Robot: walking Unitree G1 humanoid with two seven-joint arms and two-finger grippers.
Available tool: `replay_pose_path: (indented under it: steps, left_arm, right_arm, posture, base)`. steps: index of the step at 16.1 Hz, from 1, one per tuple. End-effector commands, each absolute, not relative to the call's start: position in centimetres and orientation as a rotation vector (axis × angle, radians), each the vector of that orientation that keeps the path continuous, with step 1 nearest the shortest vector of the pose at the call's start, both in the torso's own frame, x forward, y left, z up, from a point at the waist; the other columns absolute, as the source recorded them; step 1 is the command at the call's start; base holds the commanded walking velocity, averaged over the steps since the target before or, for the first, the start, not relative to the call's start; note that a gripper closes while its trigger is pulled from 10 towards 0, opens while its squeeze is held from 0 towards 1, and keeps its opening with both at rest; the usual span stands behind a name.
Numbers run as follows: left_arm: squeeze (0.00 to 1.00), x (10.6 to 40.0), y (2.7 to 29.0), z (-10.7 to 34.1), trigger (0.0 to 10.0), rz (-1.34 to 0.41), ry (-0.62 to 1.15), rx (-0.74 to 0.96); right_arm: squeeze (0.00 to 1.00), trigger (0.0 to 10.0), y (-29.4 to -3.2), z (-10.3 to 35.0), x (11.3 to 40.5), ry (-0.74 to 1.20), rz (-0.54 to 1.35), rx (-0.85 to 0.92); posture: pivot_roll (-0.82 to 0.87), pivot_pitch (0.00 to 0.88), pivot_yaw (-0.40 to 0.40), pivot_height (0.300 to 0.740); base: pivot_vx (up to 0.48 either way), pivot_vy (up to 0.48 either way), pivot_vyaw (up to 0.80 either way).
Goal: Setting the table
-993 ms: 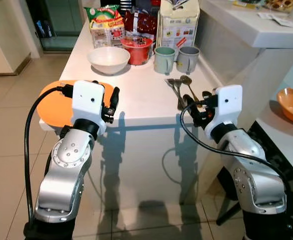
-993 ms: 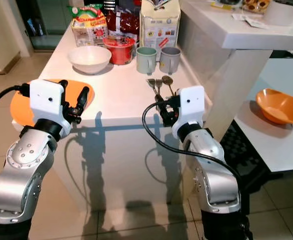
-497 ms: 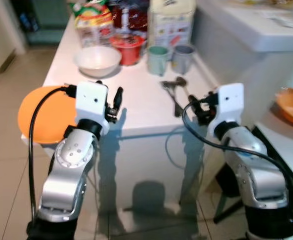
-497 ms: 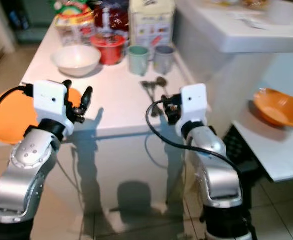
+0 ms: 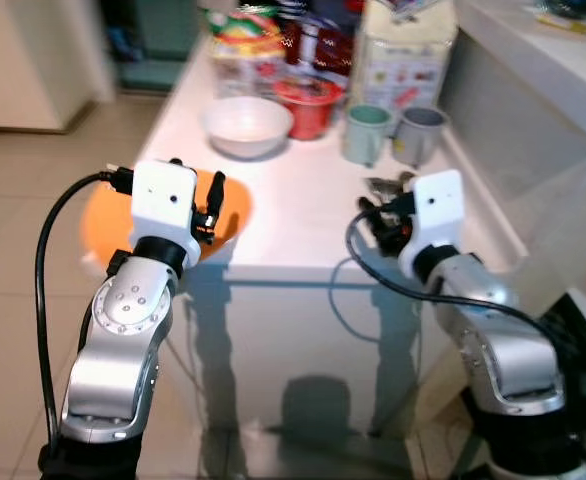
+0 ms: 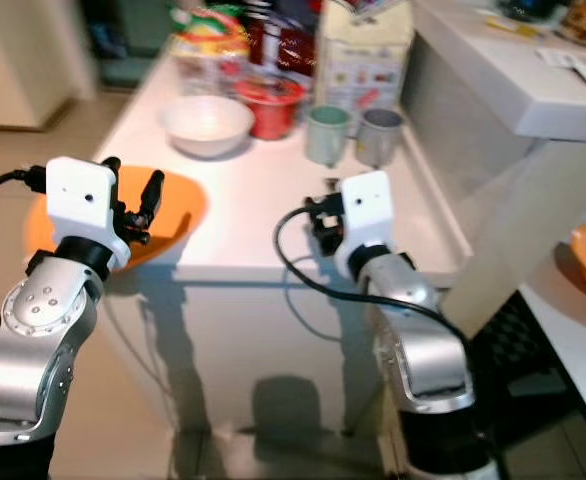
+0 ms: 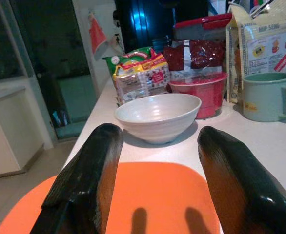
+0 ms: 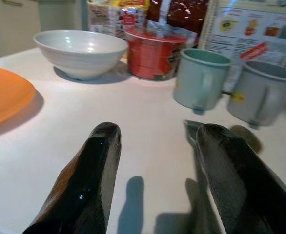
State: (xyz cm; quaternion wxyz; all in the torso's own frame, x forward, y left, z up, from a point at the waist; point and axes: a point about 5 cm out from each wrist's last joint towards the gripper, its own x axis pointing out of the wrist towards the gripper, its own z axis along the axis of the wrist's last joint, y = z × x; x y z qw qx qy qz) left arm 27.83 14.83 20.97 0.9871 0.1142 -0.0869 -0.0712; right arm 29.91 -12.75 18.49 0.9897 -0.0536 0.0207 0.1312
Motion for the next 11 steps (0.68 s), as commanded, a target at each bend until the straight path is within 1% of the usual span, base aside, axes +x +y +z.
replay_pose_path:
  steps: [1,2,3,4,5,7,8,9,11]
  left_arm:
    - [0.00,27.4,13.7,21.0,10.0,-0.234,-0.181,0.229]
    - [0.00,27.2,13.3,21.0,10.0,-0.289,-0.189,0.228]
    - [0.00,26.9,12.9,21.1,10.0,-0.359,-0.194,0.233]
    - [0.00,26.9,12.7,21.0,10.0,-0.378,-0.190,0.236]
    - [0.00,26.9,12.4,21.1,10.0,-0.426,-0.180,0.242]
    - [0.00,26.9,12.3,21.2,10.0,-0.473,-0.178,0.260]
    - [0.00,26.8,12.4,21.2,10.0,-0.482,-0.179,0.266]
    - [0.00,26.8,12.4,21.2,10.0,-0.487,-0.178,0.267]
    - [0.00,26.7,12.3,21.2,10.0,-0.508,-0.178,0.275]
  right_arm:
    - [0.00,10.0,-13.6,18.5,30.2,0.064,0.208,-0.121]
    - [0.00,10.0,-13.8,18.4,30.4,0.081,0.193,-0.092]
    - [1.00,10.0,-14.3,18.2,31.0,0.108,0.158,-0.028]
    - [1.00,10.0,-14.3,18.1,31.4,0.125,0.156,-0.014]
    - [1.00,10.0,-13.9,17.6,32.8,0.191,0.180,0.011]
    - [1.00,10.0,-13.2,18.2,35.2,0.201,0.198,-0.002]
    - [0.98,10.0,-13.0,18.5,36.2,0.213,0.182,-0.017]
    - [0.00,10.0,-13.0,18.7,37.1,0.230,0.151,-0.056]
    - [0.00,10.0,-13.0,19.1,38.7,0.240,0.118,-0.030]
  posture:
    - [0.04,0.000,-0.022,0.740]
    - [0.04,0.000,-0.022,0.740]
    - [0.04,0.000,-0.019,0.740]
    - [0.04,0.000,-0.016,0.740]
    - [0.04,0.000,-0.008,0.740]
    - [0.04,0.000,-0.005,0.740]
    - [0.04,0.000,-0.005,0.740]
    - [0.05,0.000,-0.008,0.740]
    - [0.06,0.000,-0.013,0.740]
  base:
    - [0.000,0.000,0.00]
    - [0.000,0.000,0.00]
    - [0.000,0.000,0.00]
    - [0.000,0.000,0.00]
    - [0.000,0.000,0.00]
    - [0.000,0.000,0.00]
    - [0.000,0.000,0.00]
    - [0.000,0.000,0.00]
    - [0.000,0.000,0.00]
